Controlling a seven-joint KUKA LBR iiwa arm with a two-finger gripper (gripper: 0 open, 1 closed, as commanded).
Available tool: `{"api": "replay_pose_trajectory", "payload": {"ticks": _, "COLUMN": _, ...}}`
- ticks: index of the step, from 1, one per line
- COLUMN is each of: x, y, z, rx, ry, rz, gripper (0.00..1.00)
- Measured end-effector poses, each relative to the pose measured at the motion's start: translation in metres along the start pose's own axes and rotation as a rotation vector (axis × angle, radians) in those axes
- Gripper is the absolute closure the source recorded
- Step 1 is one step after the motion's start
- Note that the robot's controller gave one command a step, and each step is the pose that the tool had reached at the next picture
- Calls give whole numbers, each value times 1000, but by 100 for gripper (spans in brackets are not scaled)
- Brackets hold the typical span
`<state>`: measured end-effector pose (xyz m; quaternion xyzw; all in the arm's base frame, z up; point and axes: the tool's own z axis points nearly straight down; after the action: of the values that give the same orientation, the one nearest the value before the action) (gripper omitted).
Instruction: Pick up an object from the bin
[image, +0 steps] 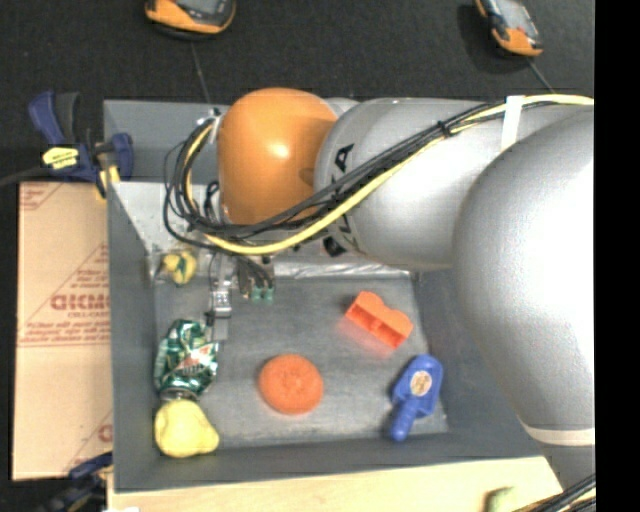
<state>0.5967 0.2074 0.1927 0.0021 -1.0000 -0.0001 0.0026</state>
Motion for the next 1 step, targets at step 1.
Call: {"api": "replay_pose_trajectory", "payload": {"ticks": 1, "x": -2, "y": -1, "z": -5, "rx": -2, "ry": -8, "rz": 4, "gripper": 0}}
